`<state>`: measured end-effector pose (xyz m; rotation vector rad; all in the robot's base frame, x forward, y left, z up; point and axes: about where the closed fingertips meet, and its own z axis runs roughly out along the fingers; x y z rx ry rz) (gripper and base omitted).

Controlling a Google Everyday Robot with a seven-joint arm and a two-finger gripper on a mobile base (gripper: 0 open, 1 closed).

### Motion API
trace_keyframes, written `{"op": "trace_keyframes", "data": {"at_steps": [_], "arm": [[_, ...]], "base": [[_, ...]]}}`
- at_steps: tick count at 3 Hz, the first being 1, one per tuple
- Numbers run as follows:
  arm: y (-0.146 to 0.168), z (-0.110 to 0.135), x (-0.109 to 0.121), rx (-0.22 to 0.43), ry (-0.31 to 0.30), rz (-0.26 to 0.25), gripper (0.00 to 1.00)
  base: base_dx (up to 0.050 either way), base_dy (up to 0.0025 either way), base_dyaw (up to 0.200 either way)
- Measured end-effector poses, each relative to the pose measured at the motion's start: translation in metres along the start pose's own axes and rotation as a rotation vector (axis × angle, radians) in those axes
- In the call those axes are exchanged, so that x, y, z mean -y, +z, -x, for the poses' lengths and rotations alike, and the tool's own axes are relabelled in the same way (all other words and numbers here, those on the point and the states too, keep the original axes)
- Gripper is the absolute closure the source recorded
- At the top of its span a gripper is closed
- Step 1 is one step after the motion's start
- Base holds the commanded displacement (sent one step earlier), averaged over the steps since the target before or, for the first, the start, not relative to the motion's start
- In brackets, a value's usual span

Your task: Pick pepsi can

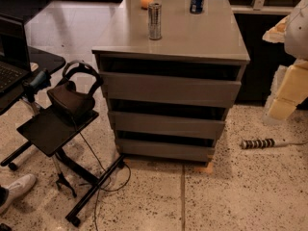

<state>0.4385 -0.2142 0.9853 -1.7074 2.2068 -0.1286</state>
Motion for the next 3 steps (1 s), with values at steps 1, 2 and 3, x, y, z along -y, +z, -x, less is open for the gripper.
{"op": "trace_keyframes", "data": {"at_steps": [1, 2, 3], "arm": [[0.0, 0.0, 0.0, 0.0, 0.0, 0.0, 0.0], [0.0, 0.0, 0.0, 0.0, 0.0, 0.0, 0.0], [0.0, 0.0, 0.0, 0.0, 0.0, 0.0, 0.0]], "base": [[0.04, -0.00242, -0.12], [0.048, 0.00001, 0.0], [0.05, -0.00001, 0.0]]}}
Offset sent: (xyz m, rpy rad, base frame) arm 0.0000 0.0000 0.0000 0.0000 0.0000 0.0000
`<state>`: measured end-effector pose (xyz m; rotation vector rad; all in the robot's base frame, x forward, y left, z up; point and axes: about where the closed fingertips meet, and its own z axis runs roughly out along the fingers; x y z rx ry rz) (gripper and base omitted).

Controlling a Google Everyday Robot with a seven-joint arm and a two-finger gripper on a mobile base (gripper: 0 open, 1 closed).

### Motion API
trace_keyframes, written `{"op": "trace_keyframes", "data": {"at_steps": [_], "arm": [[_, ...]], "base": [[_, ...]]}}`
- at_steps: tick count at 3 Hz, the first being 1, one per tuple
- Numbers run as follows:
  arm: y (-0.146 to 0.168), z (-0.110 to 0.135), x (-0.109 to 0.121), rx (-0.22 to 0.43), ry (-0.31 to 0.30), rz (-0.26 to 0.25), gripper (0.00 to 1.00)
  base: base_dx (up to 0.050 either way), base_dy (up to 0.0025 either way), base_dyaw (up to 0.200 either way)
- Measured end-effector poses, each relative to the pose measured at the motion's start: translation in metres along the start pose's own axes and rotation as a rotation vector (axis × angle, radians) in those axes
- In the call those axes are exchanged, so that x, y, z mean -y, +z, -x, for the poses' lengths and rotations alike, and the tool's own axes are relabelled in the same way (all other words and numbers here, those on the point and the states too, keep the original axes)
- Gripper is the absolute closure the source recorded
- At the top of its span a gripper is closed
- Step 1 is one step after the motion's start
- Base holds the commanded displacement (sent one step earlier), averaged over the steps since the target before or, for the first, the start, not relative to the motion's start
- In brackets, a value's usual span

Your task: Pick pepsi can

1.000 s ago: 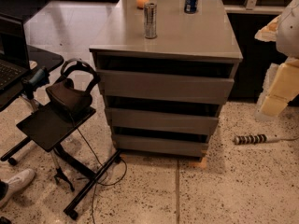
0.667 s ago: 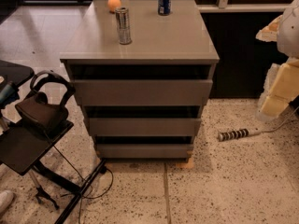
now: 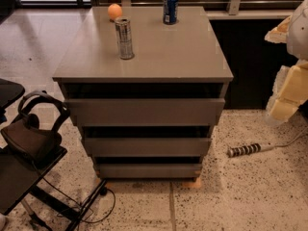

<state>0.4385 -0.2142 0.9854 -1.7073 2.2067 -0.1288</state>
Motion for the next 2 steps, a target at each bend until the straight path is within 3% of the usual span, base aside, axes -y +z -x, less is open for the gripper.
{"op": "trace_keyframes", "data": {"at_steps": [2], "arm": [[0.0, 0.0, 0.0, 0.0, 0.0, 0.0, 0.0]], "base": [[0.049, 0.0, 0.0]]}}
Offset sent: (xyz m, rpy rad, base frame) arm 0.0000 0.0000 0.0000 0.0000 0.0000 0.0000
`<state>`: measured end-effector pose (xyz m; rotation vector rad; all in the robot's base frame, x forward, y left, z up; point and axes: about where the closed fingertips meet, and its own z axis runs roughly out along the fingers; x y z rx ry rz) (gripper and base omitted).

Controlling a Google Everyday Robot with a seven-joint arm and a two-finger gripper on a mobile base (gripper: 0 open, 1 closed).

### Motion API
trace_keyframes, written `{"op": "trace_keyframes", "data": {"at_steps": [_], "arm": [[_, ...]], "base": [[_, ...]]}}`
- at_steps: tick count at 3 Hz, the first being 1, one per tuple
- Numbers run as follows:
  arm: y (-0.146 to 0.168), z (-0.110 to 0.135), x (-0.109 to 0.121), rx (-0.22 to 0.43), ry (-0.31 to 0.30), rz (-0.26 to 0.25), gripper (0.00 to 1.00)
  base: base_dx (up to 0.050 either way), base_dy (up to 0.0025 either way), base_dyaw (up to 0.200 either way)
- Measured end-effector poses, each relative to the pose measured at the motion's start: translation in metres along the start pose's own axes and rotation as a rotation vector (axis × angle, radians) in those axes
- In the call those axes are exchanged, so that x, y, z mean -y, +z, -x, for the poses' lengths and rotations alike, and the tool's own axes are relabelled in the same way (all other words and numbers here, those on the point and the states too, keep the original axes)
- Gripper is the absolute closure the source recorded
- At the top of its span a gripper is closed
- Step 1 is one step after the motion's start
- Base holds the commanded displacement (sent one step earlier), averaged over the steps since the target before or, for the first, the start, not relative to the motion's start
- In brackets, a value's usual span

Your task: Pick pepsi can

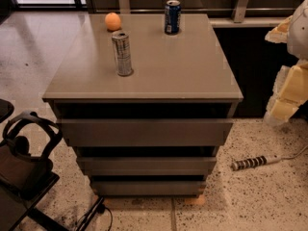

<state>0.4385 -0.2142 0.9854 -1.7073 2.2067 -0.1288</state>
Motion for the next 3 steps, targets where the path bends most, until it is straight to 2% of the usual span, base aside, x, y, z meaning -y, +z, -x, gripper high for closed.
{"op": "trace_keyframes", "data": {"at_steps": [3], "arm": [[0.0, 0.0, 0.0, 0.0, 0.0, 0.0, 0.0]], "base": [[0.05, -0.00001, 0.0]]}}
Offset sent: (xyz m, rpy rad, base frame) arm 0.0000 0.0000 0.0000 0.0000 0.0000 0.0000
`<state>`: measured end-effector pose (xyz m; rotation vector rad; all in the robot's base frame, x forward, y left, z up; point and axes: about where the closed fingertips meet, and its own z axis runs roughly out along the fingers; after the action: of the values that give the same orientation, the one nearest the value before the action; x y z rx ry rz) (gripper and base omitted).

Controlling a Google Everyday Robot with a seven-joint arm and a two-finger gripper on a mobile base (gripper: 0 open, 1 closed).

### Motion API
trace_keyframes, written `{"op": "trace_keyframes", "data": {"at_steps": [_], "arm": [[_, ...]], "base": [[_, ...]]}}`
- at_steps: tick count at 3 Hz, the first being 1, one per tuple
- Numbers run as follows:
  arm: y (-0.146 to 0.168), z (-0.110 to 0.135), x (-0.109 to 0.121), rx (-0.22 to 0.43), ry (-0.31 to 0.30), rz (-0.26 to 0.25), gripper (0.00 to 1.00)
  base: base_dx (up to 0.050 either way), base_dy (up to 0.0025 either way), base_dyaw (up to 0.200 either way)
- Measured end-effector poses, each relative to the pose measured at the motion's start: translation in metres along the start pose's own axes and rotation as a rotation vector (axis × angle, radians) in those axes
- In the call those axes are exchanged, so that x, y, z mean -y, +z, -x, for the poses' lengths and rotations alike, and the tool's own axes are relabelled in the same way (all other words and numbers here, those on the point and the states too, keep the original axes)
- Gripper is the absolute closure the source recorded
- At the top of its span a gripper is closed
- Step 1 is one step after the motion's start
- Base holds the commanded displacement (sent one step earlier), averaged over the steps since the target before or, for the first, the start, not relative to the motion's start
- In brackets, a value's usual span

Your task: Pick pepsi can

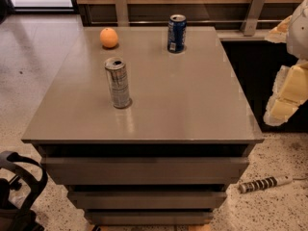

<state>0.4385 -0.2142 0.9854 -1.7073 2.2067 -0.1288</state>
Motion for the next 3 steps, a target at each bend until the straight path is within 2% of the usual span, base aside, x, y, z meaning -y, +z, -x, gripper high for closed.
{"op": "trace_keyframes", "data": {"at_steps": [1, 2, 3], "arm": [[0.0, 0.0, 0.0, 0.0, 0.0, 0.0, 0.0], [0.0, 0.0, 0.0, 0.0, 0.0, 0.0, 0.0], [0.014, 0.004, 0.031, 0.057, 0.016, -0.012, 0.0]], "base": [[0.05, -0.00001, 0.0], [0.0, 0.0, 0.0], [0.0, 0.0, 0.0]]}}
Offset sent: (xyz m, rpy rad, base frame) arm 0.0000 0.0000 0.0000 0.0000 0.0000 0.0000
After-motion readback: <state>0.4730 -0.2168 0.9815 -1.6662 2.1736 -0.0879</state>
